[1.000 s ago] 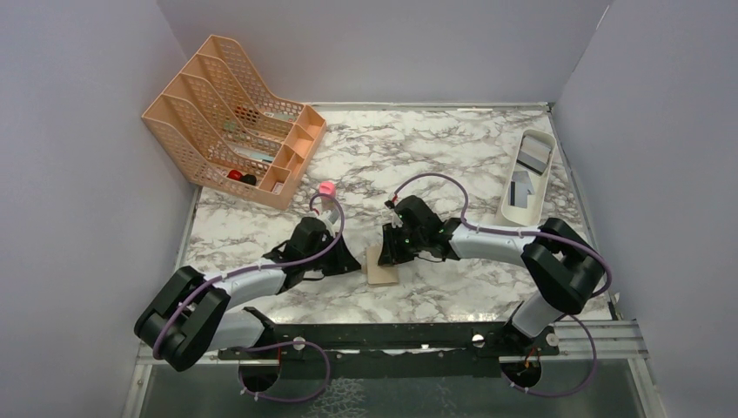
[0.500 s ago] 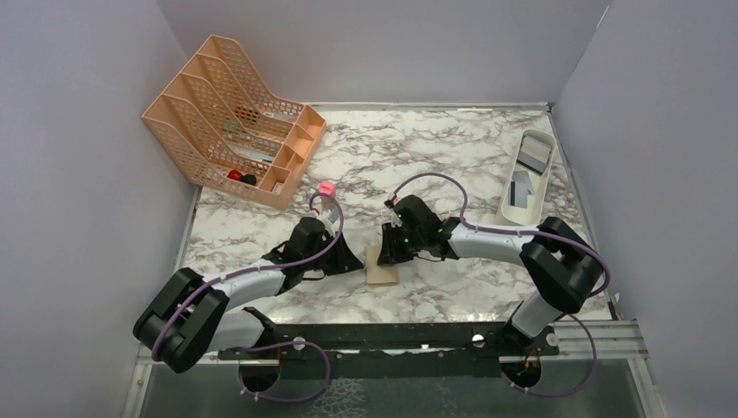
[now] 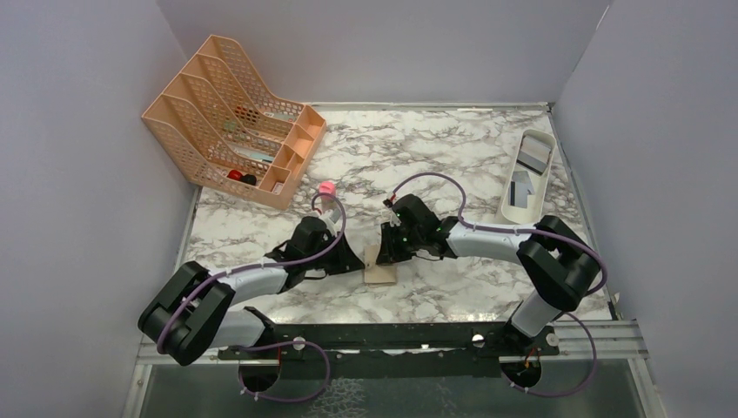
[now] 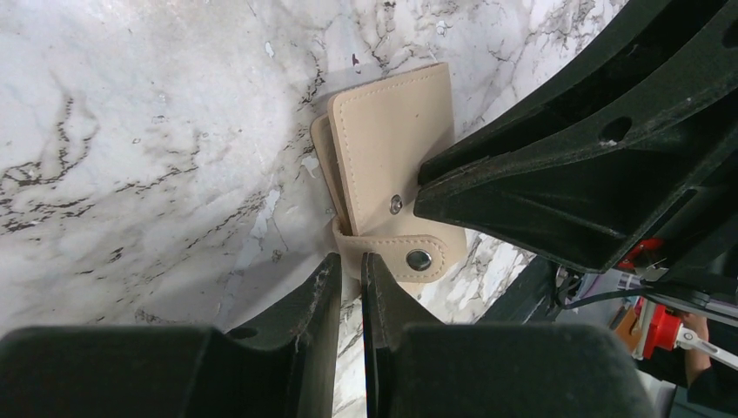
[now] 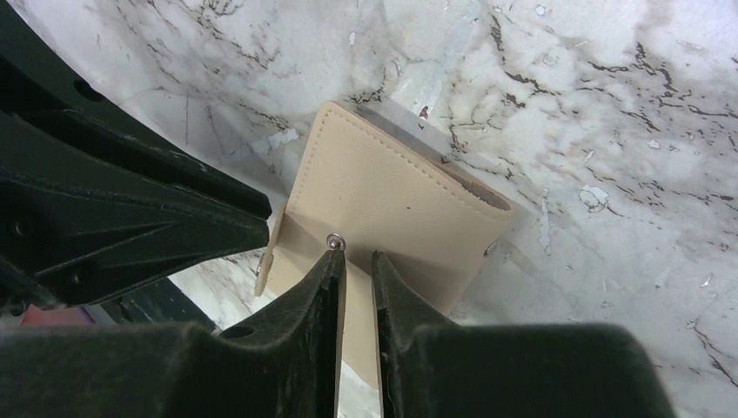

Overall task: Put the credit cards into the card holder
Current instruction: Close the card holder at the center of the board.

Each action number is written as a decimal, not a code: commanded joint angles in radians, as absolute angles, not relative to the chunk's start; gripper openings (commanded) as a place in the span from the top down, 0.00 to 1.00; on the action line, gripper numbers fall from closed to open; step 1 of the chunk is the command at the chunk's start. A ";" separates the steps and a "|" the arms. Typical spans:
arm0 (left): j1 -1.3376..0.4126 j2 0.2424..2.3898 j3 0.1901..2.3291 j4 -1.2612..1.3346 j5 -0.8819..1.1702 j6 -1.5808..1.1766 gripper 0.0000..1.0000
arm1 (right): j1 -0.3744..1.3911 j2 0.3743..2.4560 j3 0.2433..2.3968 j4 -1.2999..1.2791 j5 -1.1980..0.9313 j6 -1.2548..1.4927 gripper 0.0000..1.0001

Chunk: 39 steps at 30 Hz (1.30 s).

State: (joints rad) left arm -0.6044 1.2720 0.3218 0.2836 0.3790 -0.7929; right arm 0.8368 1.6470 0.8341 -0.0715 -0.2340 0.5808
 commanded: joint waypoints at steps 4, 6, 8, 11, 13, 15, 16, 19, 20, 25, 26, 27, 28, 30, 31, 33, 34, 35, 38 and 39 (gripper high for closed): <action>-0.612 1.291 0.363 0.324 0.409 -0.795 0.82 | 0.848 1.704 0.823 -0.091 -0.216 0.576 0.78; -0.614 1.296 0.371 0.325 0.409 -0.795 0.82 | 0.850 1.701 0.827 -0.097 -0.215 0.574 0.78; -0.616 1.303 0.375 0.327 0.408 -0.794 0.82 | 0.850 1.697 0.828 -0.101 -0.215 0.573 0.78; -0.619 1.317 0.383 0.330 0.406 -0.792 0.82 | 0.850 1.683 0.823 -0.101 -0.208 0.581 0.78; -0.621 1.327 0.387 0.332 0.406 -0.792 0.82 | 0.850 1.666 0.814 -0.091 -0.201 0.591 0.78; -0.624 1.335 0.391 0.333 0.406 -0.792 0.82 | 0.850 1.654 0.802 -0.078 -0.197 0.594 0.78; -0.625 1.335 0.393 0.333 0.406 -0.792 0.82 | 0.850 1.654 0.801 -0.078 -0.196 0.594 0.78; -0.629 1.339 0.399 0.333 0.403 -0.792 0.82 | 0.850 1.661 0.803 -0.083 -0.204 0.587 0.78; -0.630 1.340 0.401 0.334 0.402 -0.792 0.82 | 0.850 1.661 0.802 -0.082 -0.209 0.587 0.78; -0.635 1.353 0.410 0.334 0.394 -0.788 0.82 | 0.850 1.624 0.794 -0.097 -0.182 0.616 0.73; -0.635 1.358 0.412 0.333 0.393 -0.788 0.82 | 0.850 1.608 0.792 -0.106 -0.164 0.626 0.71; -0.636 1.361 0.414 0.333 0.391 -0.787 0.82 | 0.850 1.592 0.790 -0.116 -0.145 0.640 0.70; -0.637 1.365 0.415 0.333 0.390 -0.786 0.82 | 0.850 1.575 0.789 -0.125 -0.130 0.648 0.67; -0.639 1.369 0.417 0.333 0.387 -0.784 0.82 | 0.850 1.543 0.782 -0.125 -0.125 0.665 0.64; -0.640 1.370 0.418 0.333 0.385 -0.784 0.82 | 0.850 1.529 0.778 -0.120 -0.132 0.678 0.63; -0.640 1.373 0.419 0.333 0.382 -0.784 0.82 | 0.850 1.510 0.764 -0.100 -0.166 0.704 0.63; -0.641 1.374 0.421 0.333 0.380 -0.784 0.82 | 0.850 1.504 0.758 -0.094 -0.177 0.721 0.63; -0.642 1.375 0.422 0.334 0.380 -0.784 0.82 | 0.850 1.498 0.753 -0.087 -0.186 0.742 0.63; -0.643 1.378 0.424 0.333 0.380 -0.783 0.82 | 0.850 1.480 0.733 -0.060 -0.195 0.785 0.63; -0.644 1.379 0.424 0.333 0.380 -0.782 0.82 | 0.850 1.477 0.725 -0.049 -0.198 0.792 0.63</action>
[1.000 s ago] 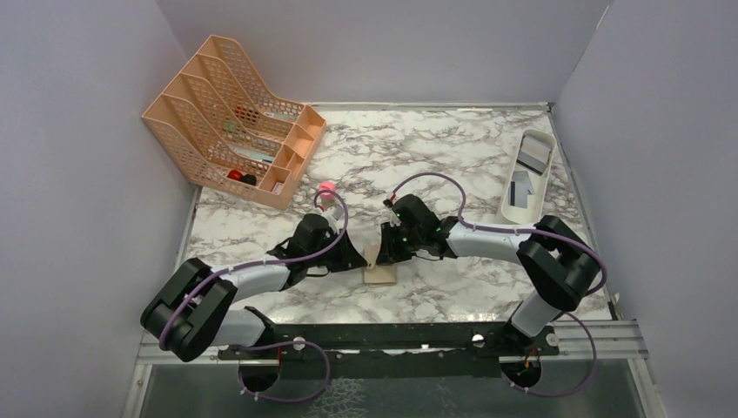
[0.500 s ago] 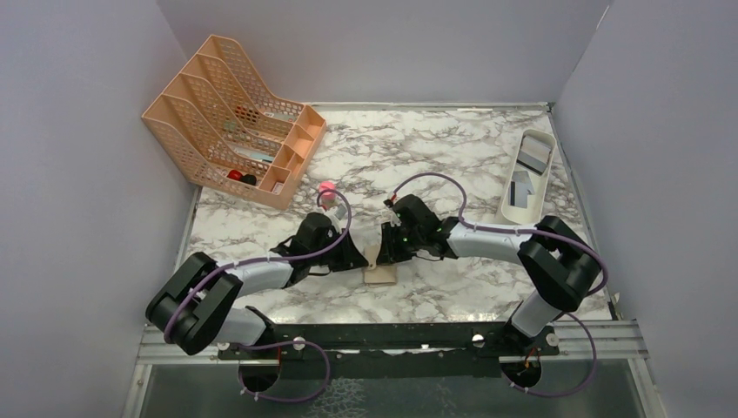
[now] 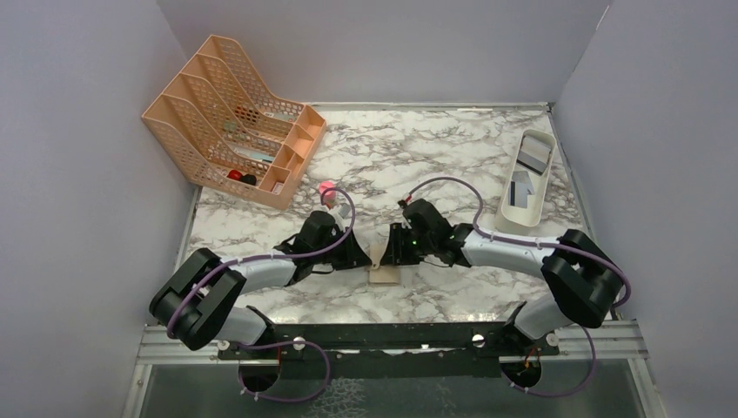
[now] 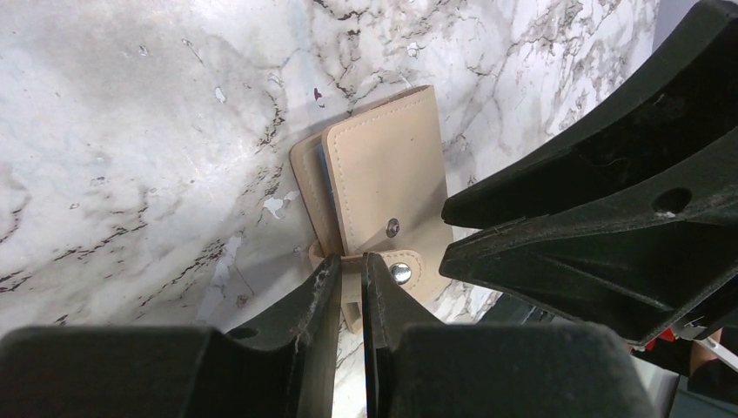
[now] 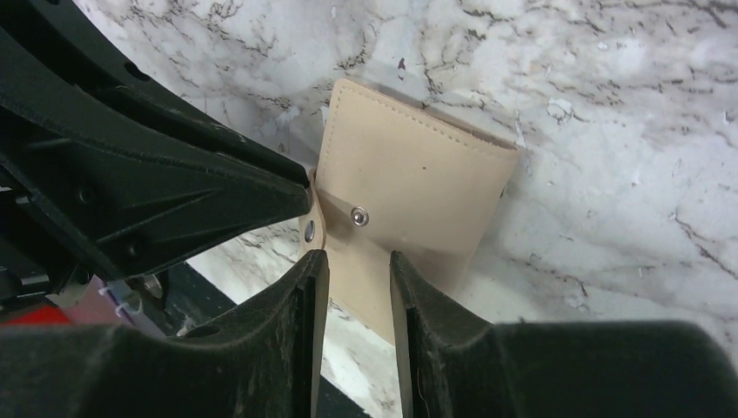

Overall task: Put the credit cards into the card holder
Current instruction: Close the card holder at the center of the board.

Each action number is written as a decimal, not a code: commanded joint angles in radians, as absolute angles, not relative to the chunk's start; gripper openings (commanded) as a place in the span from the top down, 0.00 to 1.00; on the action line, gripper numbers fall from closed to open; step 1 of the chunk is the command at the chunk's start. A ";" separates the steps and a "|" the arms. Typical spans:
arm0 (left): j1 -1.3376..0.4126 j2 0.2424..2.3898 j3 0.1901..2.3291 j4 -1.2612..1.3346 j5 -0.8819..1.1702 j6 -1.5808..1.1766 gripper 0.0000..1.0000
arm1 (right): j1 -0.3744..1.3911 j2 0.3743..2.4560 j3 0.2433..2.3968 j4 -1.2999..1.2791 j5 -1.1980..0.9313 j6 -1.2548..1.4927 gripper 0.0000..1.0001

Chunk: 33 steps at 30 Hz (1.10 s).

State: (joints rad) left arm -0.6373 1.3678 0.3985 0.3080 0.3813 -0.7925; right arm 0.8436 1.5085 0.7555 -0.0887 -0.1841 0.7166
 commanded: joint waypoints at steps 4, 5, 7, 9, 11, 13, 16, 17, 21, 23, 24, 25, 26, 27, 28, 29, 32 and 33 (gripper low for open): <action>-0.644 1.377 0.424 0.334 0.379 -0.782 0.82 | 0.850 1.489 0.713 0.001 -0.242 0.809 0.63; -0.646 1.377 0.424 0.333 0.378 -0.782 0.82 | 0.850 1.498 0.713 0.011 -0.253 0.812 0.63; -0.646 1.376 0.426 0.333 0.379 -0.782 0.82 | 0.850 1.515 0.715 0.032 -0.279 0.818 0.63; -0.646 1.377 0.426 0.333 0.379 -0.781 0.82 | 0.850 1.528 0.716 0.054 -0.298 0.825 0.64; -0.646 1.379 0.426 0.333 0.379 -0.781 0.82 | 0.850 1.537 0.718 0.067 -0.304 0.829 0.65; -0.646 1.379 0.426 0.333 0.379 -0.780 0.82 | 0.850 1.546 0.725 0.058 -0.295 0.830 0.67; -0.646 1.380 0.426 0.334 0.379 -0.779 0.82 | 0.850 1.566 0.737 0.040 -0.284 0.826 0.68; -0.646 1.381 0.426 0.333 0.379 -0.778 0.82 | 0.850 1.569 0.737 0.041 -0.284 0.827 0.69; -0.647 1.388 0.429 0.333 0.379 -0.778 0.82 | 0.850 1.577 0.736 0.056 -0.286 0.826 0.72; -0.648 1.391 0.429 0.333 0.380 -0.777 0.82 | 0.850 1.582 0.739 0.061 -0.287 0.824 0.73; -0.647 1.390 0.428 0.333 0.380 -0.776 0.82 | 0.850 1.583 0.739 0.065 -0.288 0.824 0.74; -0.647 1.391 0.428 0.334 0.380 -0.776 0.82 | 0.850 1.584 0.738 0.068 -0.290 0.823 0.74; -0.647 1.391 0.428 0.334 0.380 -0.776 0.82 | 0.849 1.585 0.738 0.071 -0.290 0.824 0.75; -0.647 1.390 0.429 0.333 0.380 -0.776 0.82 | 0.850 1.585 0.738 0.073 -0.290 0.823 0.76; -0.647 1.390 0.428 0.333 0.380 -0.776 0.82 | 0.849 1.586 0.739 0.074 -0.289 0.823 0.77; -0.647 1.391 0.428 0.333 0.380 -0.775 0.82 | 0.850 1.586 0.739 0.073 -0.288 0.822 0.78; -0.647 1.392 0.427 0.333 0.380 -0.775 0.82 | 0.850 1.586 0.742 0.067 -0.281 0.818 0.78; -0.647 1.393 0.428 0.333 0.380 -0.775 0.82 | 0.850 1.586 0.745 0.062 -0.277 0.817 0.78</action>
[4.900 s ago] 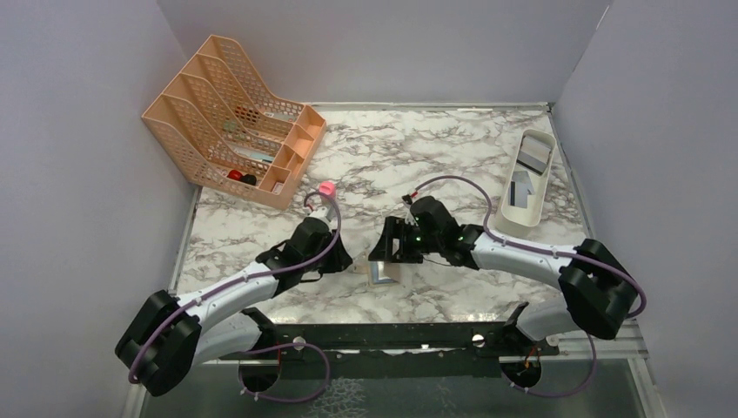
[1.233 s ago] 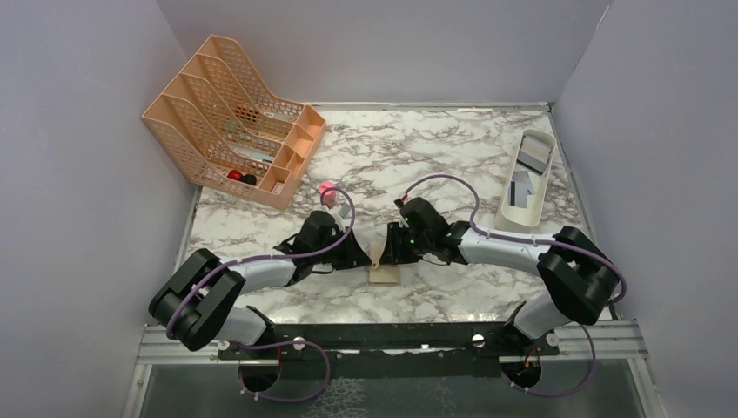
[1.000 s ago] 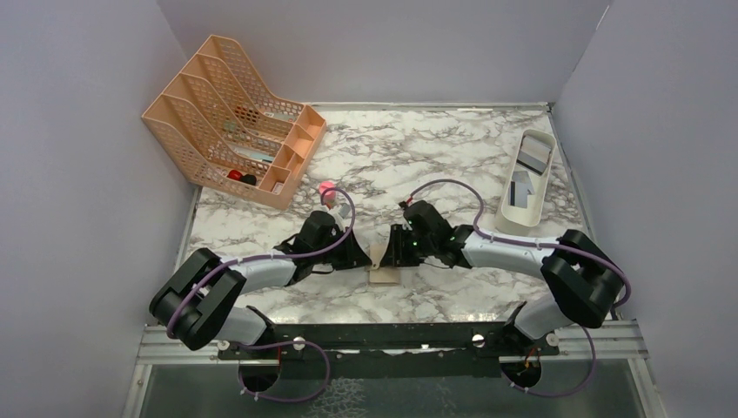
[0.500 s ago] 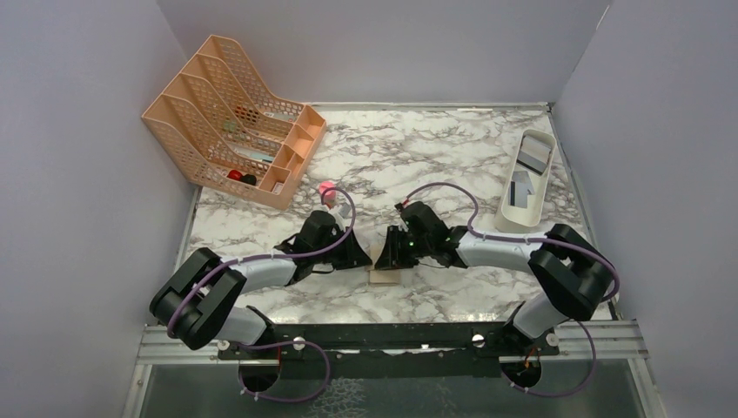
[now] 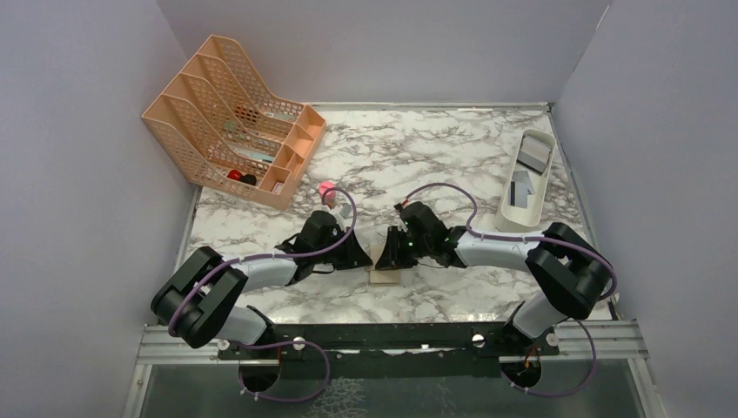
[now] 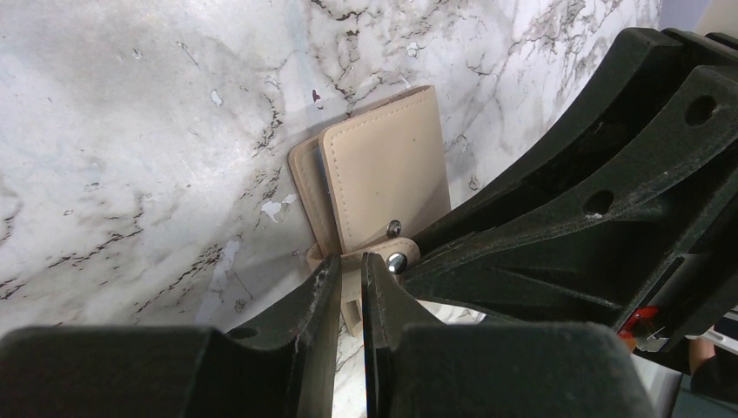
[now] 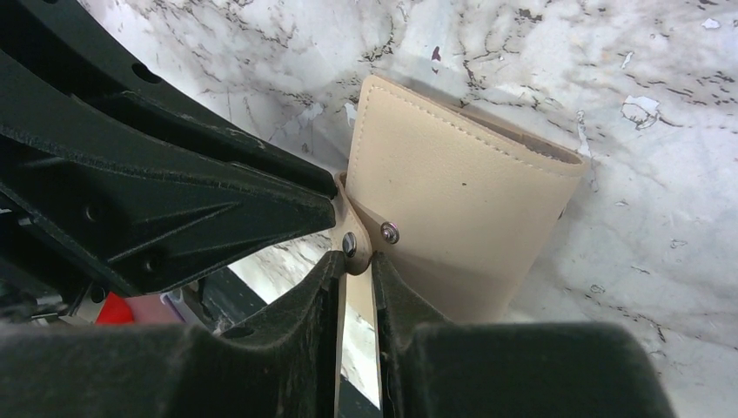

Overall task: Put the credit cards into the card holder
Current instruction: Close the card holder at the center of the board.

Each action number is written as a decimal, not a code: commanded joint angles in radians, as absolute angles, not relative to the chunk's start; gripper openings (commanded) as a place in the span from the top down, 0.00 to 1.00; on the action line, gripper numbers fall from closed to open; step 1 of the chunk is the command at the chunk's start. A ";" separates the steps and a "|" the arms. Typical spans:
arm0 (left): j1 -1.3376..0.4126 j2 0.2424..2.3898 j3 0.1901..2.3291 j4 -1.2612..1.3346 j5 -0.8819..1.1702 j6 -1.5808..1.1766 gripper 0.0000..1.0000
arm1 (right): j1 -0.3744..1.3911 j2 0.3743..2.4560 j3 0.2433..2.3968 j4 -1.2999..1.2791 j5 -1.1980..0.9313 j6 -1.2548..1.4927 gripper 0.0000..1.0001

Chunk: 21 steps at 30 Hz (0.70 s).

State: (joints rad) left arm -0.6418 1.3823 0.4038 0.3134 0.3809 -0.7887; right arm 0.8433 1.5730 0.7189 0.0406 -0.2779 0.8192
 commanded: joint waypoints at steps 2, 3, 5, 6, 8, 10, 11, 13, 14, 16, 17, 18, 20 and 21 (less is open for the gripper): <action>-0.647 1.394 0.428 0.333 0.380 -0.775 0.82 | 0.850 1.583 0.750 0.050 -0.267 0.815 0.75; -0.647 1.394 0.427 0.334 0.380 -0.775 0.82 | 0.850 1.580 0.752 0.047 -0.262 0.815 0.74; -0.647 1.393 0.426 0.333 0.380 -0.775 0.82 | 0.850 1.575 0.754 0.045 -0.254 0.813 0.74; -0.648 1.393 0.426 0.333 0.379 -0.775 0.82 | 0.850 1.574 0.755 0.042 -0.251 0.811 0.75; -0.647 1.392 0.425 0.333 0.379 -0.775 0.82 | 0.850 1.576 0.758 0.041 -0.249 0.809 0.78; -0.647 1.392 0.425 0.333 0.380 -0.773 0.82 | 0.850 1.577 0.759 0.041 -0.250 0.808 0.80; -0.647 1.391 0.423 0.333 0.379 -0.773 0.82 | 0.850 1.577 0.757 0.042 -0.249 0.809 0.80; -0.647 1.391 0.419 0.335 0.375 -0.774 0.82 | 0.850 1.576 0.752 0.046 -0.246 0.812 0.81; -0.647 1.391 0.417 0.335 0.375 -0.776 0.82 | 0.850 1.574 0.750 0.047 -0.244 0.813 0.81; -0.648 1.388 0.411 0.339 0.373 -0.778 0.82 | 0.850 1.574 0.749 0.045 -0.236 0.813 0.83; -0.647 1.387 0.409 0.340 0.374 -0.779 0.82 | 0.850 1.573 0.749 0.042 -0.230 0.812 0.85; -0.647 1.386 0.409 0.341 0.374 -0.779 0.82 | 0.850 1.572 0.751 0.036 -0.224 0.810 0.89; -0.647 1.380 0.410 0.340 0.373 -0.779 0.82 | 0.850 1.566 0.752 0.023 -0.209 0.802 0.96; -0.647 1.377 0.412 0.340 0.372 -0.781 0.82 | 0.850 1.564 0.753 0.013 -0.198 0.800 0.98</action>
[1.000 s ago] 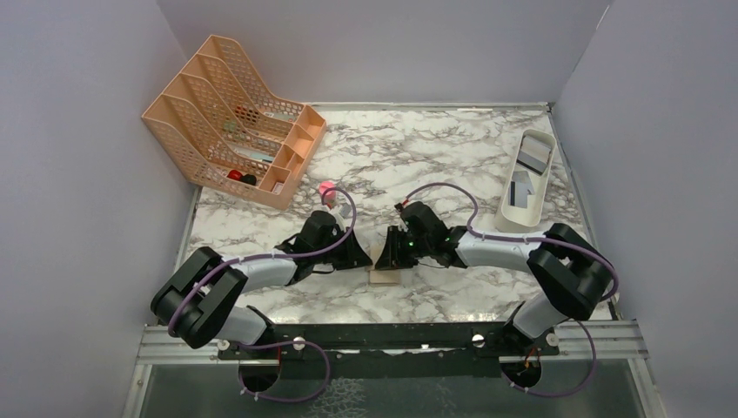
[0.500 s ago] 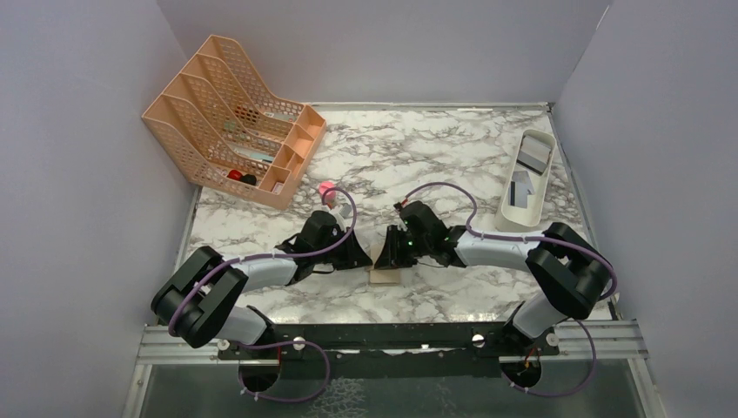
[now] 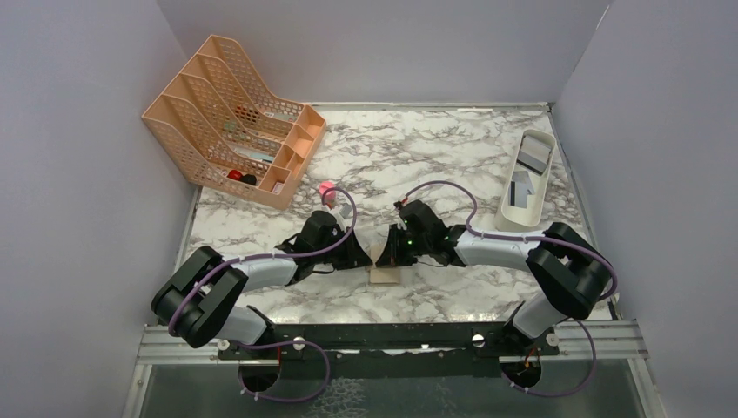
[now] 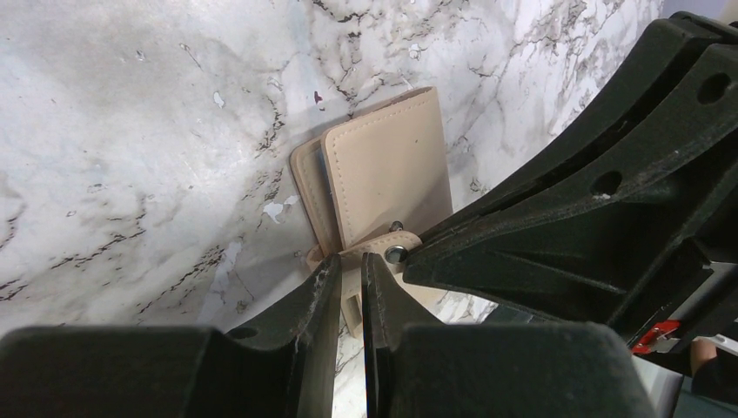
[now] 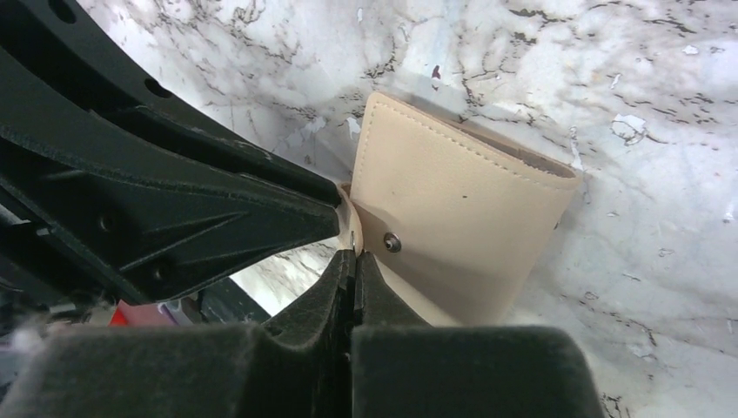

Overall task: Put the credit cards into the card holder
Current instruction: Close the card holder at the center of the board.

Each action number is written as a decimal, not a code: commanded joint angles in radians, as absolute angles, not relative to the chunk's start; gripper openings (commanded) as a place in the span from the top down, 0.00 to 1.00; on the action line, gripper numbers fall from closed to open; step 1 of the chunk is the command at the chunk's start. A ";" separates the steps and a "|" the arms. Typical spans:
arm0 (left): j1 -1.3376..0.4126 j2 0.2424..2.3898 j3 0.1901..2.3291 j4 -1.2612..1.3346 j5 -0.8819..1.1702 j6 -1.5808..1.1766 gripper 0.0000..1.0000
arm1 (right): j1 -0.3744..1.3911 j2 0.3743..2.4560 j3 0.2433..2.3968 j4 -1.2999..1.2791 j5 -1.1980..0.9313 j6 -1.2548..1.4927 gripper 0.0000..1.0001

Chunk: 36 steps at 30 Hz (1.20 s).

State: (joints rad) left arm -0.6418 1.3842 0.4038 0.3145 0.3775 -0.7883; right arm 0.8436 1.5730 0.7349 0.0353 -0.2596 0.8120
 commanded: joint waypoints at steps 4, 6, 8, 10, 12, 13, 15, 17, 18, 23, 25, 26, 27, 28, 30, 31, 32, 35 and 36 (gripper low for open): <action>-0.648 1.360 0.447 0.311 0.354 -0.777 0.82 | 0.850 1.562 0.758 -0.008 -0.172 0.785 0.99; -0.647 1.357 0.485 0.265 0.335 -0.763 0.83 | 0.850 1.563 0.759 -0.013 -0.167 0.781 0.99; -0.647 1.359 0.511 0.248 0.327 -0.752 0.88 | 0.850 1.565 0.757 -0.012 -0.167 0.779 0.99; -0.647 1.367 0.531 0.244 0.326 -0.748 0.89 | 0.850 1.568 0.757 -0.011 -0.168 0.779 0.99; -0.646 1.385 0.546 0.245 0.327 -0.743 0.89 | 0.850 1.571 0.758 -0.008 -0.172 0.779 0.99; -0.647 1.395 0.551 0.245 0.327 -0.740 0.90 | 0.850 1.571 0.759 -0.007 -0.173 0.779 0.99; -0.646 1.418 0.557 0.255 0.333 -0.732 0.89 | 0.850 1.569 0.763 -0.009 -0.172 0.778 0.99; -0.648 1.441 0.558 0.271 0.344 -0.724 0.90 | 0.850 1.568 0.768 -0.015 -0.167 0.775 0.99; -0.647 1.454 0.559 0.277 0.349 -0.720 0.90 | 0.850 1.568 0.770 -0.020 -0.163 0.773 0.99; -0.647 1.507 0.565 0.263 0.355 -0.696 0.89 | 0.850 1.564 0.778 -0.046 -0.147 0.779 0.99; -0.648 1.508 0.559 0.249 0.340 -0.690 0.89 | 0.850 1.565 0.779 -0.054 -0.142 0.784 0.99; -0.647 1.504 0.553 0.251 0.336 -0.690 0.89 | 0.850 1.563 0.777 -0.055 -0.140 0.787 0.99; -0.647 1.499 0.547 0.255 0.332 -0.690 0.89 | 0.850 1.563 0.773 -0.056 -0.138 0.790 0.99; -0.647 1.494 0.543 0.255 0.329 -0.692 0.88 | 0.850 1.563 0.771 -0.056 -0.133 0.794 0.99; -0.647 1.487 0.536 0.255 0.322 -0.692 0.88 | 0.850 1.566 0.769 -0.065 -0.126 0.799 0.99; -0.647 1.483 0.533 0.254 0.320 -0.692 0.88 | 0.850 1.568 0.769 -0.068 -0.122 0.801 0.99; -0.647 1.481 0.532 0.253 0.317 -0.692 0.88 | 0.850 1.567 0.768 -0.067 -0.120 0.803 0.99; -0.647 1.478 0.528 0.255 0.316 -0.692 0.88 | 0.850 1.571 0.767 -0.066 -0.112 0.804 0.99; -0.647 1.477 0.527 0.256 0.316 -0.692 0.88 | 0.850 1.574 0.769 -0.067 -0.109 0.804 0.99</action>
State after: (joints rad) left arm -0.6437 1.4998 0.5446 0.2604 0.3473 -0.7132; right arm 0.8436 1.5730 0.7532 -0.0326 -0.1669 0.7959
